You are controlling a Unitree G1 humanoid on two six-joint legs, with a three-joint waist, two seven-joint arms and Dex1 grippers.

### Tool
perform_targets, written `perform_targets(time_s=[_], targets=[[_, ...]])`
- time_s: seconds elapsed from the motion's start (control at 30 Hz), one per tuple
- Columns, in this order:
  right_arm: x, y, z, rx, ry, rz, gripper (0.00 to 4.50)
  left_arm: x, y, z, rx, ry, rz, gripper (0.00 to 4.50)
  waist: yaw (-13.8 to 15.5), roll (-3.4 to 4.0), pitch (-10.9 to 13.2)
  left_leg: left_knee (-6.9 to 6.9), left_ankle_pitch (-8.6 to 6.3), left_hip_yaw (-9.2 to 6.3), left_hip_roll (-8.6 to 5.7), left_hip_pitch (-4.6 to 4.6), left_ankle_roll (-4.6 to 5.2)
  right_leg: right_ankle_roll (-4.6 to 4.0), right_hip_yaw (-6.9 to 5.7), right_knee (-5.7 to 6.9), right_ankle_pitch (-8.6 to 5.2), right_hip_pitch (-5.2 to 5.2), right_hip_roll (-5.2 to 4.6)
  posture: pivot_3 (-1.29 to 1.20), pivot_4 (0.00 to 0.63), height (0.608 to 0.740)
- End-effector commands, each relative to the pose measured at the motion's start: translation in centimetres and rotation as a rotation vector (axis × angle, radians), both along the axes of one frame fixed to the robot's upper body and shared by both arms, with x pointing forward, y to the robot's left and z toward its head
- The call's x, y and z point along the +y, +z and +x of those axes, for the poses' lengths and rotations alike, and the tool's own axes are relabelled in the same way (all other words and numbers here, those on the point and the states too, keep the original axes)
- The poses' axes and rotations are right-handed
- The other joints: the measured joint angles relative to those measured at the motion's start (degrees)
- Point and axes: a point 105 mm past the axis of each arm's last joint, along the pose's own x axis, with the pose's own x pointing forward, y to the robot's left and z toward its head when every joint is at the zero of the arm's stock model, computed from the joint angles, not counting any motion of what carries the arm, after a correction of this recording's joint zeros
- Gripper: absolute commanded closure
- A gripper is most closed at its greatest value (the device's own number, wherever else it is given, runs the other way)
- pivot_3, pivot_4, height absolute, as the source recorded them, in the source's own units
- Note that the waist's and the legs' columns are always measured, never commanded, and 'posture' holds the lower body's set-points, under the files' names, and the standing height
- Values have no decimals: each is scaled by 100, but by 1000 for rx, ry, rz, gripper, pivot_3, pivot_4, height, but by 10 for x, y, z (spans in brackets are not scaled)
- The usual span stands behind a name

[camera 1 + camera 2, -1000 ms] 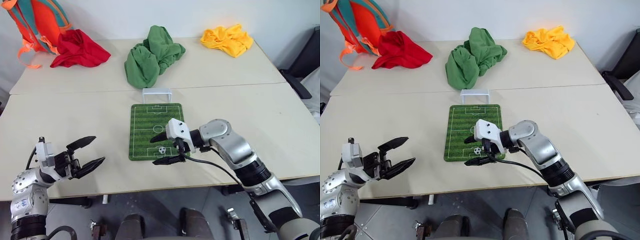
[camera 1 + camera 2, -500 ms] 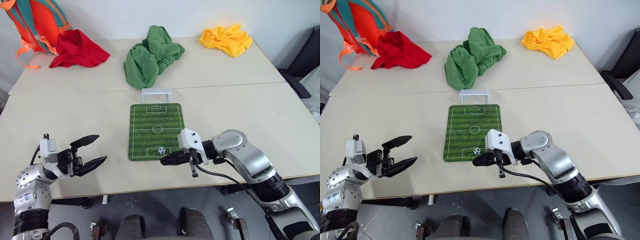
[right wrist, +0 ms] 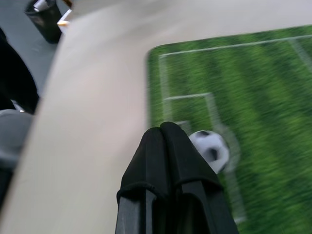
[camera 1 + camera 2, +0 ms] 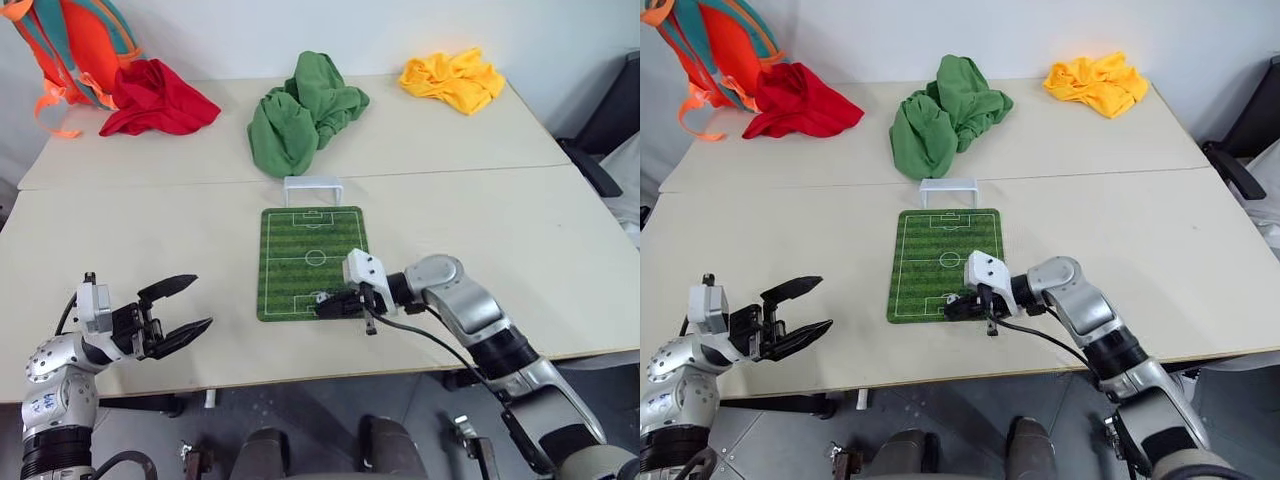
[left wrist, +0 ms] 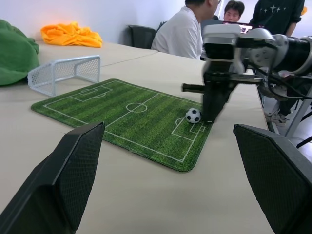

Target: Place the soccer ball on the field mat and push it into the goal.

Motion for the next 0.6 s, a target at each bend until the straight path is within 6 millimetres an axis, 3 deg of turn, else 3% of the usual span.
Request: perform_targets(time_s=[0.03, 0.17, 0.3, 0.47, 0.6], targets=[[-2, 35, 36, -127, -121, 95, 4467, 3, 11, 2, -42, 10, 10, 0, -3, 1, 1, 0, 0, 0, 0, 0, 0, 0, 0, 0, 0, 0, 0, 0, 150, 740], [-15, 73, 70, -228, -293, 200, 4467, 5, 14, 10, -54, 19, 14, 0, 6, 4, 3, 2, 1, -1, 0, -3, -2, 0, 0, 4, 0, -5, 0, 0, 150, 740], [-30, 100, 83, -306, -397, 278, 4467, 5, 16, 17, -58, 23, 15, 0, -17, 4, 3, -10, 1, -1, 0, -2, -3, 0, -3, 3, 0, -8, 0, 0, 150, 740], [-40, 123, 75, -341, -412, 353, 4467, 6, 19, 26, -58, 32, 13, 0, -39, 4, 3, -15, 1, 13, 0, -17, -3, 0, -1, 7, 0, -33, 0, 0, 150, 740], [-53, 122, 59, -322, -396, 359, 4467, 10, 20, 34, -29, 74, 16, 0, -33, 4, 3, -15, 1, 15, 0, -16, -3, 0, 0, 8, 0, -34, -1, 0, 150, 740]])
